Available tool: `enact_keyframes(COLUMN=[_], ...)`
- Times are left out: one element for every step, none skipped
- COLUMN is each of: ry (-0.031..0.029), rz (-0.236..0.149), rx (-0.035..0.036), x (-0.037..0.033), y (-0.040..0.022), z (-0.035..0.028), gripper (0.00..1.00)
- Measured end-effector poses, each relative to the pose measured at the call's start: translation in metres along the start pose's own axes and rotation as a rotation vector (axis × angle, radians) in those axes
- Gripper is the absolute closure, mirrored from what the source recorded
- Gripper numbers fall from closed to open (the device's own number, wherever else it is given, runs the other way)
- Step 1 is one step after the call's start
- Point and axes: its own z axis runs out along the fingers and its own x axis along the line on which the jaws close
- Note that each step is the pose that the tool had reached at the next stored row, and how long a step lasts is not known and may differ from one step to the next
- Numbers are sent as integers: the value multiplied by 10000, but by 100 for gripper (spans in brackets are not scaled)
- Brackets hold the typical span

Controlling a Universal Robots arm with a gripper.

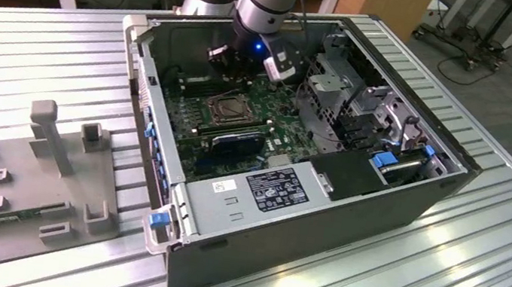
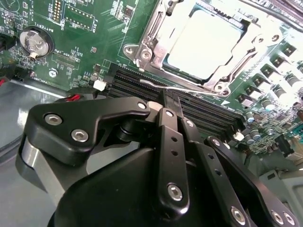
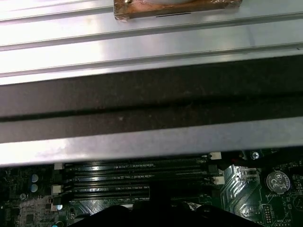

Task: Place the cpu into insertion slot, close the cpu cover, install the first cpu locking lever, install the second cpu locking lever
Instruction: 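Install the first cpu locking lever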

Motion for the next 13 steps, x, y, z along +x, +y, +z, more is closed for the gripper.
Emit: enact_keyframes(ry=[-1, -3, -5, -7, -9, -11, -13, -15, -17, -18, -19, -19, -20], rz=[7, 16, 27, 36, 45, 54, 63, 73, 83, 92, 93, 94, 95], rx=[0, -2, -3, -4, -5, -7, -7, -8, -7, -7, -8, -8, -9], x=[-2, -3, -5, -6, -8, -9, -10, -11, -11, -11, -11, -11, -11], y=[-1, -3, -4, -6, -8, -9, -11, -12, -14, -14, -14, -14, -14], z=[3, 7, 11, 15, 19, 24, 28, 32, 34, 34, 34, 35, 35], gripper=[89, 89, 89, 89, 89, 89, 89, 89, 89, 89, 89, 89, 89])
